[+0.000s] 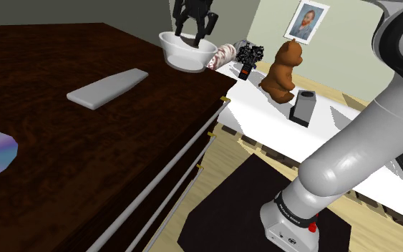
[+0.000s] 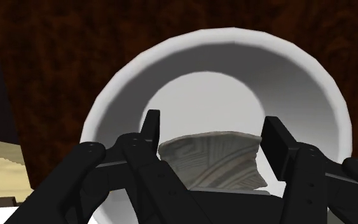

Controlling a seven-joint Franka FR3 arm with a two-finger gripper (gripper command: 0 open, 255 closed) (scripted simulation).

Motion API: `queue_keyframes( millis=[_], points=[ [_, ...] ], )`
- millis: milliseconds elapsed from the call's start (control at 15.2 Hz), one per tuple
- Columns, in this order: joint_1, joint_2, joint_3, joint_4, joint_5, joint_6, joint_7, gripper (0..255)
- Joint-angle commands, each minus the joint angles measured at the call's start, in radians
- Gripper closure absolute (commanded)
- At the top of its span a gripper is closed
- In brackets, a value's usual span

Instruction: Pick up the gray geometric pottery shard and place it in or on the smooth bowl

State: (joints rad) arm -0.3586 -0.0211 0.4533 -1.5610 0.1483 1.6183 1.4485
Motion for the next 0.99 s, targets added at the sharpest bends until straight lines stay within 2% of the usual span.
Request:
queue_keyframes(
  millis=[0, 396, 462, 792, 924],
  points=[
    [-0.001, -0.003, -0.001, -0.014, 0.002, 0.012, -0.004, 255],
    [-0.001, -0.003, -0.001, -0.014, 0.001, 0.011, -0.004, 255],
    [-0.001, -0.003, -0.001, -0.014, 0.001, 0.011, -0.004, 0],
    [-0.001, -0.003, -0.001, -0.014, 0.001, 0.011, -0.004, 0],
    [-0.002, 0.016, -0.002, 0.075, -0.007, -0.06, 0.004, 0]
  ],
)
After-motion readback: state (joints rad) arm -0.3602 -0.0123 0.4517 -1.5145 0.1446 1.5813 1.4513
